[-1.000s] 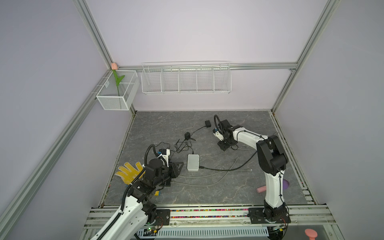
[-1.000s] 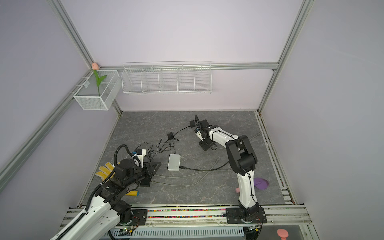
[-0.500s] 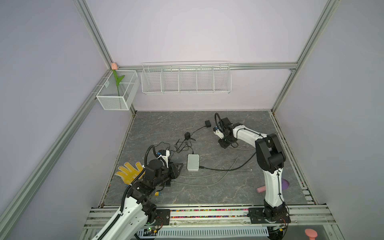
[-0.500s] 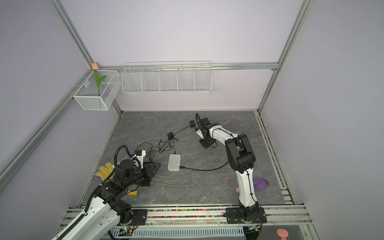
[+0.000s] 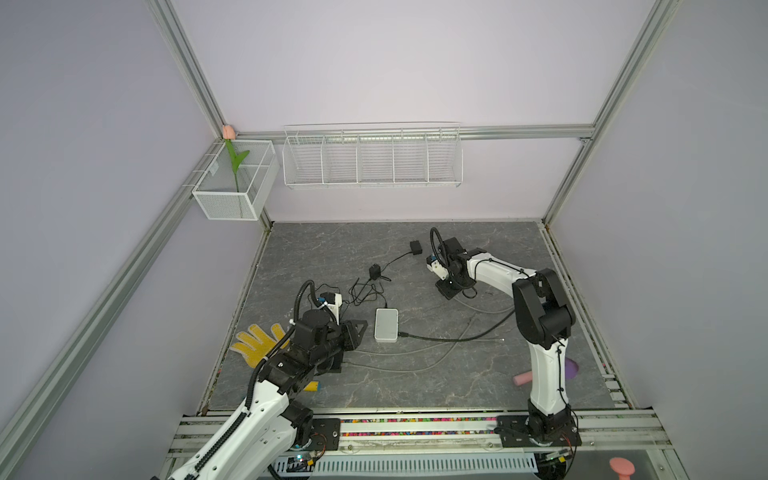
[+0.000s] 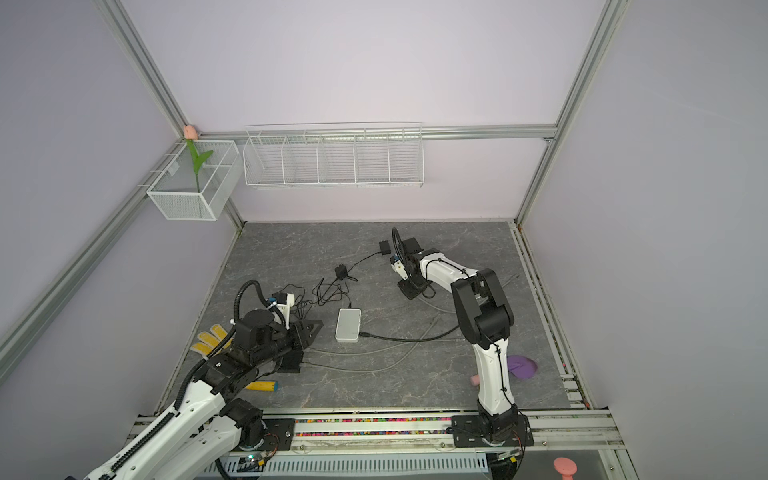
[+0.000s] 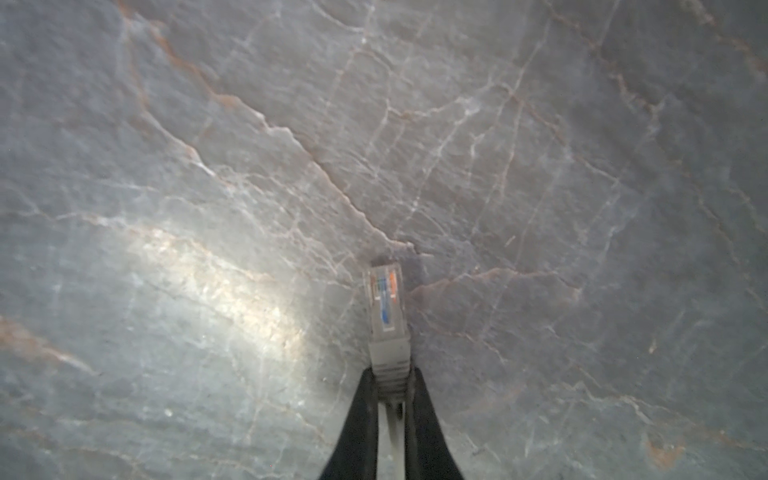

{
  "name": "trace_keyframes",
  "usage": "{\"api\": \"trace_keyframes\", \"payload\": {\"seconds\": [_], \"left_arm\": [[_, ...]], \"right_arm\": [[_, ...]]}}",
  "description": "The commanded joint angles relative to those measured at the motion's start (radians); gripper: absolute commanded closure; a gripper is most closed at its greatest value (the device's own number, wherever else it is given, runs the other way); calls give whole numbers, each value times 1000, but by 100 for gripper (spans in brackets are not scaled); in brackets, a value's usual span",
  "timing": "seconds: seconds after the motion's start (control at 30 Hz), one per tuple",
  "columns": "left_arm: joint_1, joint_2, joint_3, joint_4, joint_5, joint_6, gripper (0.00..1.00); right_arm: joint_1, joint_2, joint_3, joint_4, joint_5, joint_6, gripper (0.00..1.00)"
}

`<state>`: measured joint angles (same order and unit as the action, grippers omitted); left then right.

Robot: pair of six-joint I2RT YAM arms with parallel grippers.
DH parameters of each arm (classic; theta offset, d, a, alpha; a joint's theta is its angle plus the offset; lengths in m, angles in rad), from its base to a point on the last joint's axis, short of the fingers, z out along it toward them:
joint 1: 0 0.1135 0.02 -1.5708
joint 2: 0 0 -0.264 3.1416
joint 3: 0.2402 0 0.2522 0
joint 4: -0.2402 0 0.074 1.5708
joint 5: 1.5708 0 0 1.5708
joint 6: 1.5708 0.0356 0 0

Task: Insert the plug into the switch port
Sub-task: 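Move the right gripper over the grey ethernet cable and grasp its plug, then lift the grey plug toward the router while the left gripper grips the router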

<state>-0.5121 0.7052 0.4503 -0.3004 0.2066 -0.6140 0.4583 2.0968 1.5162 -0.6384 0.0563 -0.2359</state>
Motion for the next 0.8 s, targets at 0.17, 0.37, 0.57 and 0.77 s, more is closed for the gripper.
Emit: {"api": "trace_keyframes", "payload": {"seconds": [0.17,0.37,0.57,0.77], "left_arm": [[4,19,11,71,29,0,62],[4,-3,-16,129,52,-20,62],[2,41,-41,239,129,-78,62],[-67,108,-44,375,129,-131,61]], "right_arm": [[53,-99,-123,13,-25,16,94],[110,-212,-184,55,-18,12,94],[175,-398,-302,151,-65,6,94],[254,-557,-422,234,-101,-32,93]]}}
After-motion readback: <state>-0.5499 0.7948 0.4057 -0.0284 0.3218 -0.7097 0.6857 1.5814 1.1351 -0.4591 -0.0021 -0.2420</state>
